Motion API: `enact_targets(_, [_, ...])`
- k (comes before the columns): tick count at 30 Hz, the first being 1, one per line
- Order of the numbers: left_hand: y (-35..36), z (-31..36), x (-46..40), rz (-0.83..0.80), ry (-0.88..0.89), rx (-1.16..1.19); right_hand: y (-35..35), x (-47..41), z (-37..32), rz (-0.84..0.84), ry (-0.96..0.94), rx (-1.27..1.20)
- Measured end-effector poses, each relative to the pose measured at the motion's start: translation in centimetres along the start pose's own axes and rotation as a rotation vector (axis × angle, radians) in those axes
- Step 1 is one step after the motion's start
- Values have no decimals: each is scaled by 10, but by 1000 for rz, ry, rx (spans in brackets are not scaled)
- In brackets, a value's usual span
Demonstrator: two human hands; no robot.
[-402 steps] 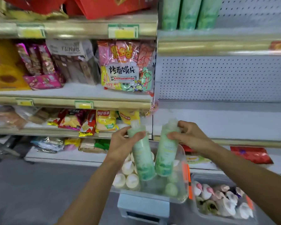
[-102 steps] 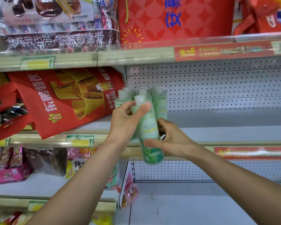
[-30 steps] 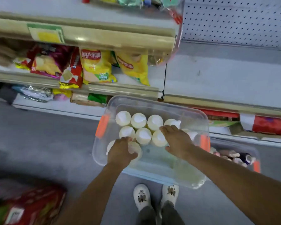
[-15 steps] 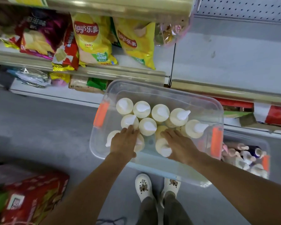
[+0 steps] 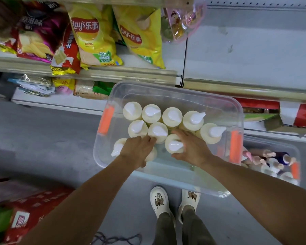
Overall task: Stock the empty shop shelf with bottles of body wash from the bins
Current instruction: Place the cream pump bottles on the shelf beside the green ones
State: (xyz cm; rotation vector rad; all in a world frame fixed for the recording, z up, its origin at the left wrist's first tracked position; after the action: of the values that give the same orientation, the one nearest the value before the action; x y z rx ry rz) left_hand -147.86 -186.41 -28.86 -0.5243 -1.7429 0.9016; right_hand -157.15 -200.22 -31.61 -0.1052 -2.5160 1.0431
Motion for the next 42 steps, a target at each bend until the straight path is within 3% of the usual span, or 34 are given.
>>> enact_targets(4, [-4, -8, 10, 13, -63, 209, -11, 0, -3, 3, 104, -113])
enact_targets(10, [-34, -25, 61, 177, -265, 786, -68, 40, -21, 75, 199, -353])
enact_targets(18, [-132, -47, 145, 470, -278, 1303, -185, 101, -85, 195, 178, -574])
enact_targets(23, [-209, -59, 173, 616, -194, 1654, -251, 133, -131, 332, 103, -804])
enact_targets(32, [-332, -42, 206, 796, -112, 1857, -341, 188, -189, 615, -29, -1018])
enact_targets(36, [-375, -24, 205, 742, -45, 1939, -376, 200, -194, 645, -52, -1124])
enact_targets(42, [-443, 13, 196, 638, 75, 2044, -450, 212, -196, 711, -145, -1095])
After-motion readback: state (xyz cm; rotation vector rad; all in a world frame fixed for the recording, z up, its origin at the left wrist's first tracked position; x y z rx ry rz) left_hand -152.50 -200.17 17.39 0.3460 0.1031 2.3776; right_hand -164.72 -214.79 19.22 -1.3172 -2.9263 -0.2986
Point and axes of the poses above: each hand's wrist, its own x-axis away from the middle knuckle, its own y-axis out of the palm, z = x × y, the point moved 6 cm from there along -x, towards the middle knuckle, and after that the axes turned 7 degrees about -x, right-handed, at the moved point
